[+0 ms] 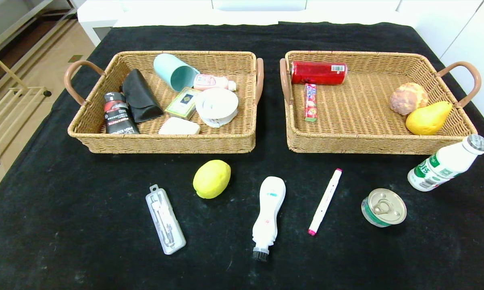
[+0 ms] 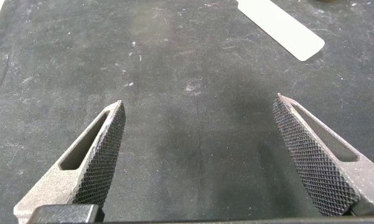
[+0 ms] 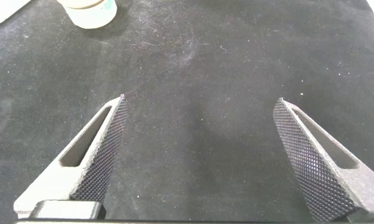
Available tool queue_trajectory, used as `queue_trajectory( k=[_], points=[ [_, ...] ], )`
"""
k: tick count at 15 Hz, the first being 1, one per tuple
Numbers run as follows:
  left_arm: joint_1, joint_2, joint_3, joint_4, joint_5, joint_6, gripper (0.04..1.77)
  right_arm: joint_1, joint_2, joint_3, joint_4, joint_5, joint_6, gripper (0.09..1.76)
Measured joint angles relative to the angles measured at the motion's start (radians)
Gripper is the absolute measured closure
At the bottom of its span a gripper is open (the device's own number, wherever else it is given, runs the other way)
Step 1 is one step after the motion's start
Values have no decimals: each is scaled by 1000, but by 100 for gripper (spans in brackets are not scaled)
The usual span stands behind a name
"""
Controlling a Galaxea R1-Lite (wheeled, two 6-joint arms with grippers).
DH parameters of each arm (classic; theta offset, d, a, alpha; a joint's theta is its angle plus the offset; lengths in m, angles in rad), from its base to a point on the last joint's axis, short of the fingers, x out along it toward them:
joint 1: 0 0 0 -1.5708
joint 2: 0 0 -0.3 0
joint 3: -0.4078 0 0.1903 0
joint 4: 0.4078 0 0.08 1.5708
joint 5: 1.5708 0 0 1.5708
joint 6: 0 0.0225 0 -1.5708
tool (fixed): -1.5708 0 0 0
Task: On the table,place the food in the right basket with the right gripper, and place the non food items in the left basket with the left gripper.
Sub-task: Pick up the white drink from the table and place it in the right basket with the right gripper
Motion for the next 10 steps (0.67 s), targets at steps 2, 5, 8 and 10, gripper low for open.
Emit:
queue_trajectory(
  k=[2,5,8,10],
  points=[
    [0,0,0,0,0,1,9,0,0,0,0,0,2,14],
    [0,0,0,-1,0,1,9,0,0,0,0,-4,9,14],
    [0,0,0,-2,0,1,9,0,0,0,0,-6,9,14],
    [0,0,0,-1,0,3,9,0,0,0,-1,-6,10,14]
  ],
)
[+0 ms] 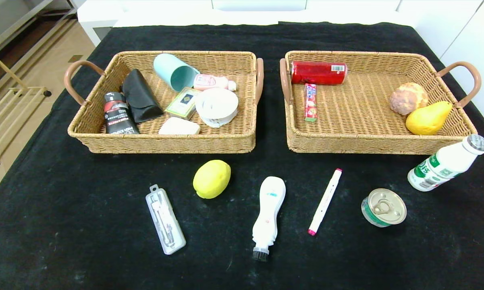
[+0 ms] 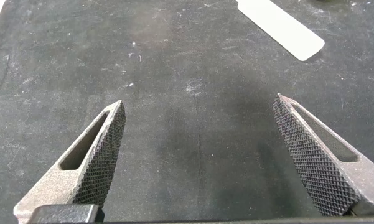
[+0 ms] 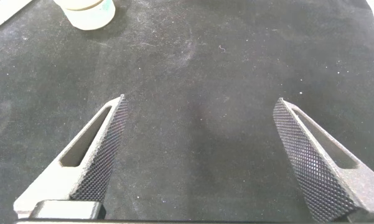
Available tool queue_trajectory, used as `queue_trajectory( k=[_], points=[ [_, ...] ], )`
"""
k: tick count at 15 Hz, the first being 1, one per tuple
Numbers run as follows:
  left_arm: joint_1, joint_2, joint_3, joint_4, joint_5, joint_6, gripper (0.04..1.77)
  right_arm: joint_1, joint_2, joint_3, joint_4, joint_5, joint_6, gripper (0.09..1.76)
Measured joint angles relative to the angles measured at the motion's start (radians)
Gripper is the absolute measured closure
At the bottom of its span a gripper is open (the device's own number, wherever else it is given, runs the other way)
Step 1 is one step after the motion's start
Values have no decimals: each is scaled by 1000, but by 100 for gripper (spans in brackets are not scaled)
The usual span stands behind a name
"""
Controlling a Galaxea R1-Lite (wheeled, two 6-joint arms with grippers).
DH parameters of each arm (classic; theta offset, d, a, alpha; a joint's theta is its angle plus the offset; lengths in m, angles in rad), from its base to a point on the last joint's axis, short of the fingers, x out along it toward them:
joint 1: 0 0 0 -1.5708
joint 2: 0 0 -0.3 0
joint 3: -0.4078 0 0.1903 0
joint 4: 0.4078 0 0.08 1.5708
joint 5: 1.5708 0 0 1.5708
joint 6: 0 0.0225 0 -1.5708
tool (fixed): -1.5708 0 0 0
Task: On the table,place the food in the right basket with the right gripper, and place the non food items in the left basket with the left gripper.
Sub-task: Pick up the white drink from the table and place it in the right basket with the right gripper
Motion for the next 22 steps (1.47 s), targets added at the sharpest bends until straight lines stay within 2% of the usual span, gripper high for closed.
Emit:
queue_trajectory(
  k=[5,11,15,17,19,22],
  points=[
    [0,1,-5,3,-11,12,9,0,1,-24,3,7,1,14],
    [-12,145,-192,-11,-59,-14,9,6,108,-208,40,36,9,14],
    [-97,327,-321,-51,-73,-14,9,60,294,-376,28,44,10,14],
    [-156,429,-396,-60,-76,-14,9,118,391,-452,2,45,10,14],
    [-228,522,-473,-63,-80,-16,9,191,489,-505,-35,46,29,14],
    [-276,655,-539,-94,-86,-16,9,256,642,-548,-108,49,73,14]
  ],
)
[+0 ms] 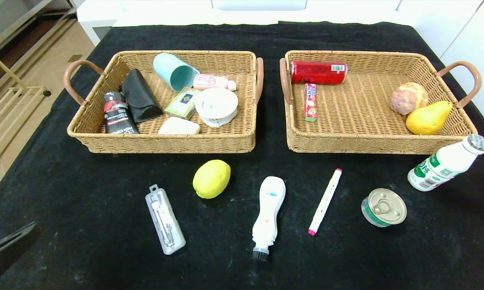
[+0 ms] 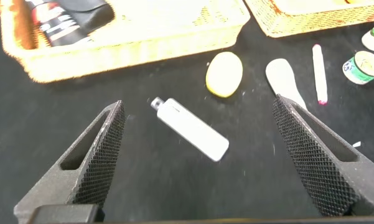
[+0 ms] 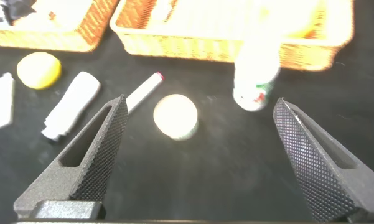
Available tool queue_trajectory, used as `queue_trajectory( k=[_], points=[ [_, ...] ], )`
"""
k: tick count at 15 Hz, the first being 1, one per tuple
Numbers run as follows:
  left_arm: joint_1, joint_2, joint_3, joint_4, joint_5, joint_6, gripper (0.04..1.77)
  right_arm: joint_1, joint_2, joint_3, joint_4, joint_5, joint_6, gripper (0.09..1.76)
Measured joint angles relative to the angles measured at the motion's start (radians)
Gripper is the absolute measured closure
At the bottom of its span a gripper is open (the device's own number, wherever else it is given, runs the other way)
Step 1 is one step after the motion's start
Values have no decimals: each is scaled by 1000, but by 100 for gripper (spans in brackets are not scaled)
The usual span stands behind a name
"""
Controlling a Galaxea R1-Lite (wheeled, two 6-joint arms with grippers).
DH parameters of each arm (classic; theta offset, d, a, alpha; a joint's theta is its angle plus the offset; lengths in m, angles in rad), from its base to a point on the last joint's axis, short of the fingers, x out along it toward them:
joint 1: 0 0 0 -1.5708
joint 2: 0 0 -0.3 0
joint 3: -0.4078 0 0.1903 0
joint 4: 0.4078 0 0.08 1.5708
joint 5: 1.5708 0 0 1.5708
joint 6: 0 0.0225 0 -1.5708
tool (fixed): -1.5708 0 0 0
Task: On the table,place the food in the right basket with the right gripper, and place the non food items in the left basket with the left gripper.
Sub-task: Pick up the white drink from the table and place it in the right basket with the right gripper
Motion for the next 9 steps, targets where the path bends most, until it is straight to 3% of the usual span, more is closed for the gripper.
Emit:
queue_trajectory(
  k=[6,9],
  points=[
    [-12,274,-24,-254,-91,0,9,37,260,-27,-187,37,13,14],
    [-13,380,-37,-338,-116,4,9,95,343,-35,-257,32,21,14]
  ],
)
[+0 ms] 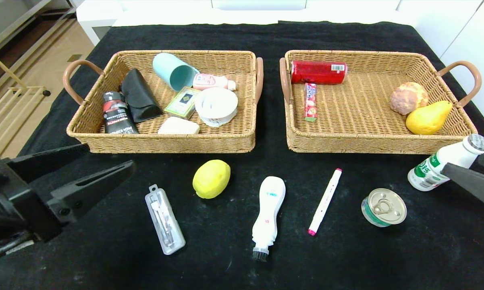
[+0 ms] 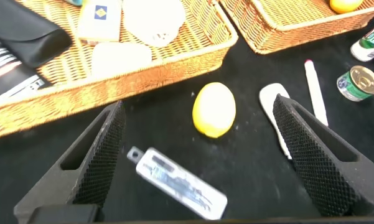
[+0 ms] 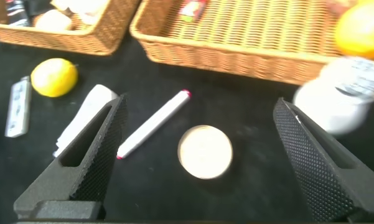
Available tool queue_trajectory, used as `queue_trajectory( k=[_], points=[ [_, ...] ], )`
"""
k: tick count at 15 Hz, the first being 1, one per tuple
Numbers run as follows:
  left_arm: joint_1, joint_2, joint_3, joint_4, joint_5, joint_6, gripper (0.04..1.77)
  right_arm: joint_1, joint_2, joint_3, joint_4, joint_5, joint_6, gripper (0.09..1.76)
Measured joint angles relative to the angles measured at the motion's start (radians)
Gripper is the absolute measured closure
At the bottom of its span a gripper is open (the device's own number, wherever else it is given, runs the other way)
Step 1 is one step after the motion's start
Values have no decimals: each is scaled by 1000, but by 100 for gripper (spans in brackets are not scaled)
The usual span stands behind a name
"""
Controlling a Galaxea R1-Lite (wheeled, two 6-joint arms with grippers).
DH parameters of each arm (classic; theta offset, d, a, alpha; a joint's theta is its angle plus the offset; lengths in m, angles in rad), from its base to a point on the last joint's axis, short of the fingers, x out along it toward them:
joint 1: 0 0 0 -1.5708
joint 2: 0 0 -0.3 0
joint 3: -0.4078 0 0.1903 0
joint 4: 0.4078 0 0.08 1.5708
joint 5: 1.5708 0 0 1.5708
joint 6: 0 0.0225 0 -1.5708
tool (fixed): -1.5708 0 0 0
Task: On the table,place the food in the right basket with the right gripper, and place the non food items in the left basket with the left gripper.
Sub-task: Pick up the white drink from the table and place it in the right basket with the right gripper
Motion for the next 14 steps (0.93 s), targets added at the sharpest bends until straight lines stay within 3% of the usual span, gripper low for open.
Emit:
queue_trajectory(
  k=[5,12,14],
  points=[
    [-28,62,-40,4,-16,7,9,85,16,-13,5,-69,0,14],
    [-40,91,-45,2,-16,7,9,98,4,-14,16,-72,-4,14],
    [-40,93,-44,0,-15,8,9,99,-32,-24,103,-70,-4,14]
  ],
)
